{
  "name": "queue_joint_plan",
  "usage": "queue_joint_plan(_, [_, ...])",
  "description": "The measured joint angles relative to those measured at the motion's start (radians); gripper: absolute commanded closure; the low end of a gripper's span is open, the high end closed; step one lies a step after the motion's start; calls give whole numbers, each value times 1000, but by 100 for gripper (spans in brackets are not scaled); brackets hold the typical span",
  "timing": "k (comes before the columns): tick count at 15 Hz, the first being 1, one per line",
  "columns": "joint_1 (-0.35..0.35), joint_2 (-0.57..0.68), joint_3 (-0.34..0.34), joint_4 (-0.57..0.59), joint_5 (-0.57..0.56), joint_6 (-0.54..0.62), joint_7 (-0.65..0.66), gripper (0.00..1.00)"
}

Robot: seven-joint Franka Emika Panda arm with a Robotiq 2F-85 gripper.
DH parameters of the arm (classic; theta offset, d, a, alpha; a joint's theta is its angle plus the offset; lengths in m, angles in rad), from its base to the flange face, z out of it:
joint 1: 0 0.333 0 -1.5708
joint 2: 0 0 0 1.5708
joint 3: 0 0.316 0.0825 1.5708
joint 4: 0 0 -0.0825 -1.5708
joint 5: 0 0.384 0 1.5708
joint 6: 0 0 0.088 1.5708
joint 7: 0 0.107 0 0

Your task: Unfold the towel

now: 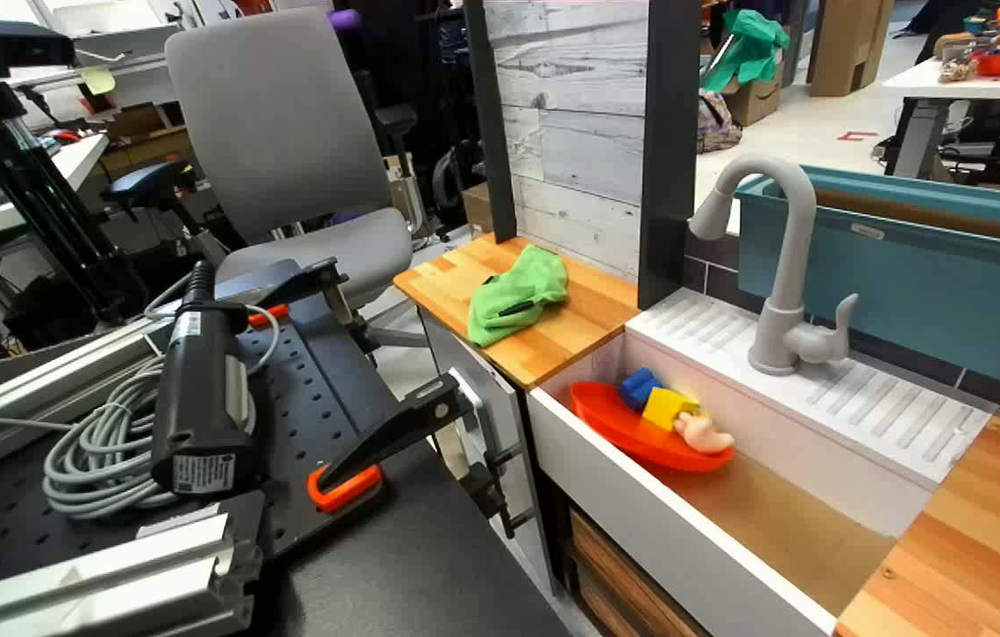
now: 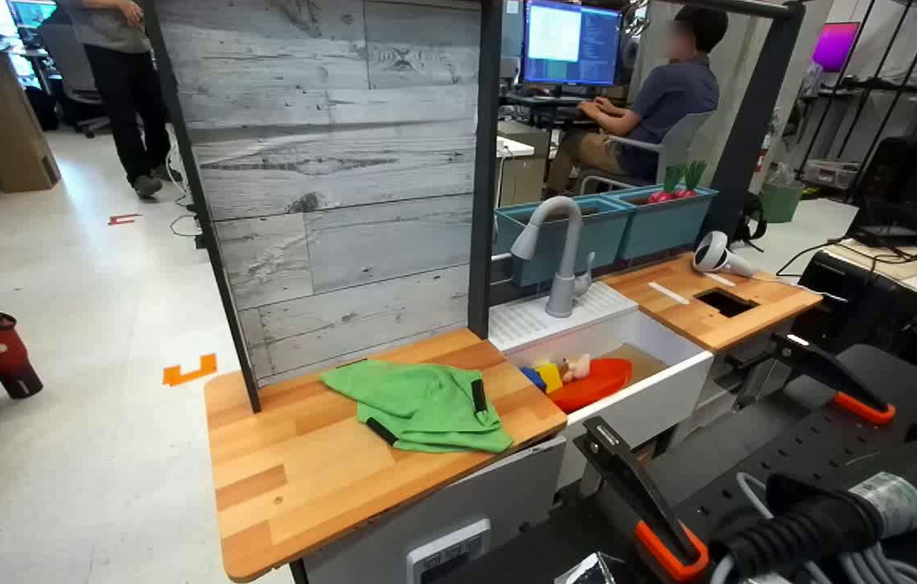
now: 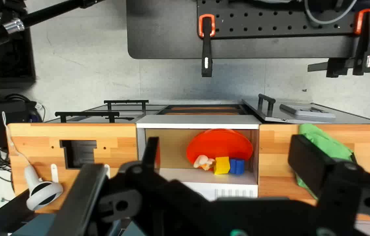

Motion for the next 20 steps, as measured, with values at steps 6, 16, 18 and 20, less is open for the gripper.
queue_joint_plan(6, [0, 0, 0, 1, 0, 0, 0, 0])
queue_joint_plan(16, [73, 216, 58, -26, 9, 243, 157, 0])
queue_joint_plan(18, [98, 322, 74, -23, 33, 334, 162, 0])
queue_joint_plan(20, [115, 438, 84, -10, 66, 430, 162, 0])
